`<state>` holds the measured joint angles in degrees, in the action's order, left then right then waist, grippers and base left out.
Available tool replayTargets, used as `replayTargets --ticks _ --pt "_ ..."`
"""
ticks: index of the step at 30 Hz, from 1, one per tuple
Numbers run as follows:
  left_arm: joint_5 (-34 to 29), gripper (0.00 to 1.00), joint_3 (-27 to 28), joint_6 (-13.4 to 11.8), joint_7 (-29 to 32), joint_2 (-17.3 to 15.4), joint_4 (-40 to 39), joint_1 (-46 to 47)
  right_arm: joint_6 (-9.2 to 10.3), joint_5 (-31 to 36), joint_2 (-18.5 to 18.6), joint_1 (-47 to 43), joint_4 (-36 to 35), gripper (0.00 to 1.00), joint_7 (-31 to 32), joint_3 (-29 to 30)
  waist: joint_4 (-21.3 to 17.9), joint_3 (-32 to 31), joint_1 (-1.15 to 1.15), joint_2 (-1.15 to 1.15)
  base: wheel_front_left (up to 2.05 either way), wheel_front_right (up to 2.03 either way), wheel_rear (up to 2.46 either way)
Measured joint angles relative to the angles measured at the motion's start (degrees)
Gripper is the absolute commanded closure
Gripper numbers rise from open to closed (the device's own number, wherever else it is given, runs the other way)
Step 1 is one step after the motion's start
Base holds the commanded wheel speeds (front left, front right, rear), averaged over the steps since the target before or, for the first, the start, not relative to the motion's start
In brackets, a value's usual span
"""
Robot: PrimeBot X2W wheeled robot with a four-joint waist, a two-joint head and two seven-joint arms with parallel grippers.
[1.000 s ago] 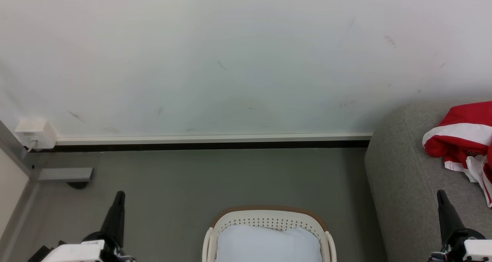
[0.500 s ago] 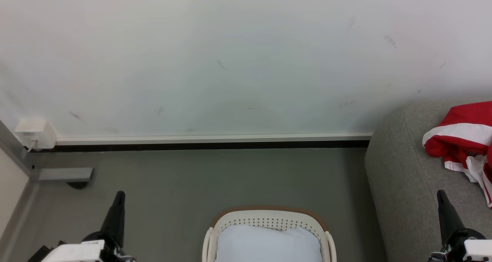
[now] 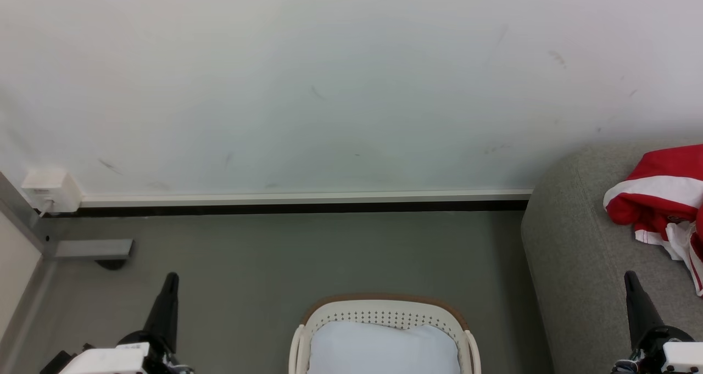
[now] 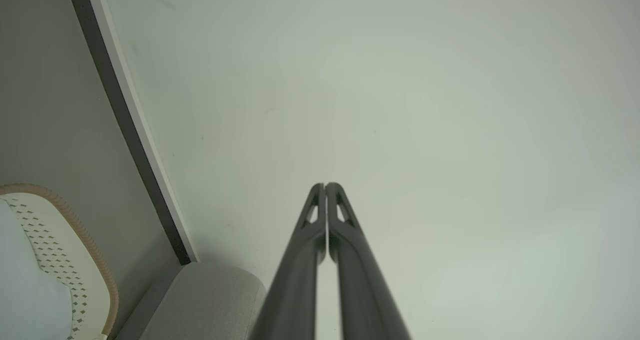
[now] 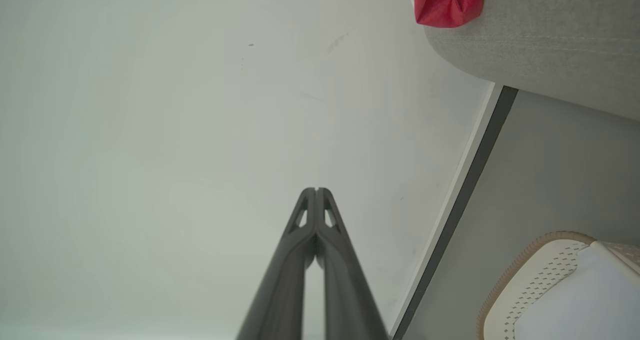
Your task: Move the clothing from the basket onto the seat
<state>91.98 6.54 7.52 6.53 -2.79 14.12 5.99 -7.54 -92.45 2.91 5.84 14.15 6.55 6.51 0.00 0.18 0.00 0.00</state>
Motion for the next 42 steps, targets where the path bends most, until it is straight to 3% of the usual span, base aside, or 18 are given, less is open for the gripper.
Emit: replayTargets --ticks 42 --pt "0.00 1.00 0.00 0.00 0.00 0.00 0.00 0.01 0.00 0.00 -0.01 0.01 0.00 1.00 0.01 0.01 0.00 0.00 0.00 0.00 0.00 0.00 0.00"
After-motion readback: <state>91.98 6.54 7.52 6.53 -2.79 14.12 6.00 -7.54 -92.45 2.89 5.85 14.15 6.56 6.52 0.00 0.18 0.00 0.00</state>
